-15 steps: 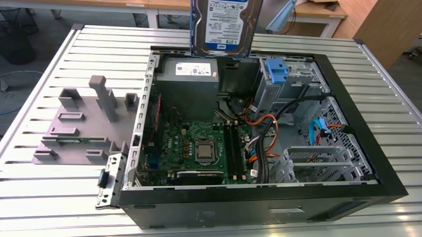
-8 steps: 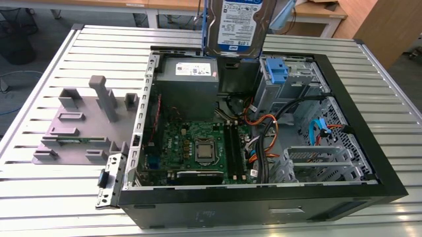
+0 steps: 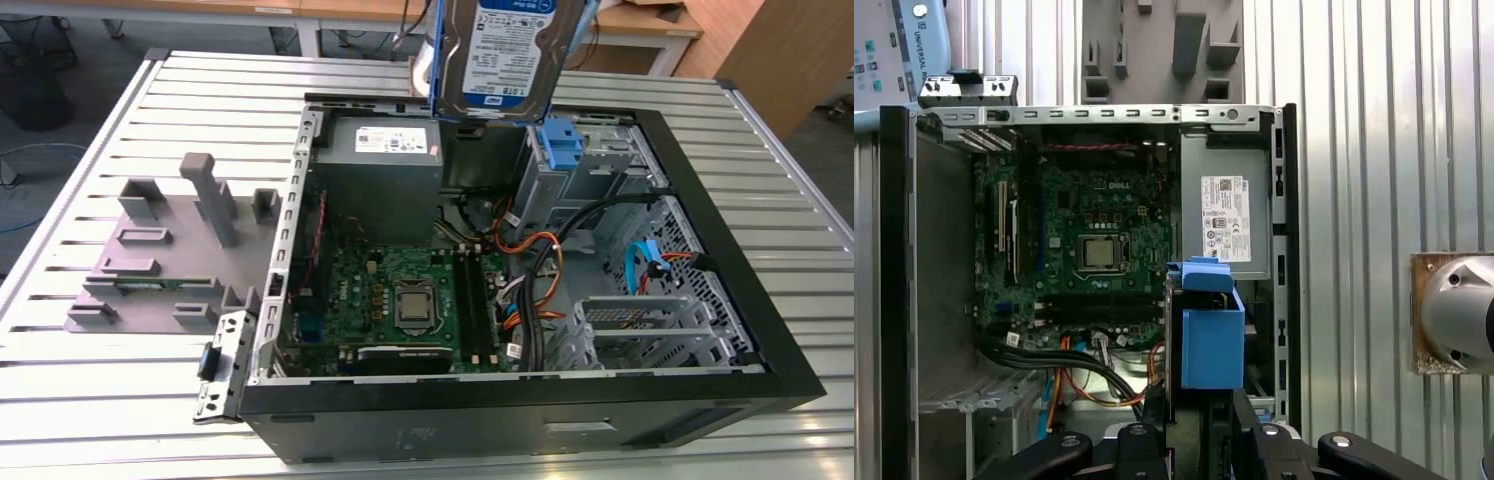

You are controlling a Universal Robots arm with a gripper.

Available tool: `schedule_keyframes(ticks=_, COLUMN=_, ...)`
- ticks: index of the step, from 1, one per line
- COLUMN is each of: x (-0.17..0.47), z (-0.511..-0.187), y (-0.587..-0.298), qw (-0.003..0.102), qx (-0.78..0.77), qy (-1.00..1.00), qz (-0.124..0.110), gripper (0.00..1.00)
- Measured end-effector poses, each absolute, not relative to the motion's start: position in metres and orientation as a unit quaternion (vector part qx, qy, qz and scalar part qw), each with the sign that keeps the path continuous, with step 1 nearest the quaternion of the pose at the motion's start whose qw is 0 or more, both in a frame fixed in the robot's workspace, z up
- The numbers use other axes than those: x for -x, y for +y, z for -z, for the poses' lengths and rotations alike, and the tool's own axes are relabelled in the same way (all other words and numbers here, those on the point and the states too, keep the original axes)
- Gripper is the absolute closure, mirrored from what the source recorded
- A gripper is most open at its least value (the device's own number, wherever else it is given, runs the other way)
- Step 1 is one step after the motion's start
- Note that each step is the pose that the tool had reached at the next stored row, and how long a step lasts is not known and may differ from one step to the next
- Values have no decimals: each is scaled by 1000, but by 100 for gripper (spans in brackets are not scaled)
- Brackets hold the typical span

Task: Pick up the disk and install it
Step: 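Pick up the disk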

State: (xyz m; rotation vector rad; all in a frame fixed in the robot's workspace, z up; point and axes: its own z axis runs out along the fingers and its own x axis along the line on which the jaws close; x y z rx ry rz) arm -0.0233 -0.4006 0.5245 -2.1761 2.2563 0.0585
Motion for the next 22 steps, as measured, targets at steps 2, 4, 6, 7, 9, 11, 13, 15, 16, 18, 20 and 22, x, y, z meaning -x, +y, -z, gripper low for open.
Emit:
schedule_keyframes(ticks=2, x=22, z=-523, y=-402, qw=3, qx=694, qy=720, qz=-19, gripper=65)
schedule_keyframes(ticks=4, x=21, z=-522, y=-405, qw=3, qx=694, qy=720, qz=-19, gripper=65)
schedule_keyframes(ticks=6, x=20, z=-521, y=-409, qw=3, qx=694, qy=720, qz=-19, gripper=65)
schedule_keyframes(ticks=7, x=20, z=-521, y=-411, qw=3, qx=694, qy=720, qz=-19, gripper=65)
schedule_keyframes(ticks=9, x=20, z=-520, y=-417, qw=3, qx=694, qy=720, qz=-19, gripper=65)
schedule_keyframes(ticks=11, x=20, z=-519, y=-423, qw=3, qx=694, qy=720, qz=-19, gripper=65)
schedule_keyframes(ticks=13, x=20, z=-519, y=-429, qw=3, qx=694, qy=720, qz=-19, gripper=65)
schedule_keyframes(ticks=15, x=20, z=-518, y=-435, qw=3, qx=694, qy=720, qz=-19, gripper=65)
schedule_keyframes(ticks=16, x=20, z=-518, y=-438, qw=3, qx=694, qy=720, qz=-19, gripper=65)
schedule_keyframes(ticks=18, x=20, z=-517, y=-444, qw=3, qx=694, qy=720, qz=-19, gripper=65)
schedule_keyframes(ticks=20, x=20, z=-516, y=-451, qw=3, qx=694, qy=720, qz=-19, gripper=65)
schedule_keyframes(ticks=22, x=20, z=-516, y=-456, qw=3, qx=694, qy=720, qz=-19, gripper=65)
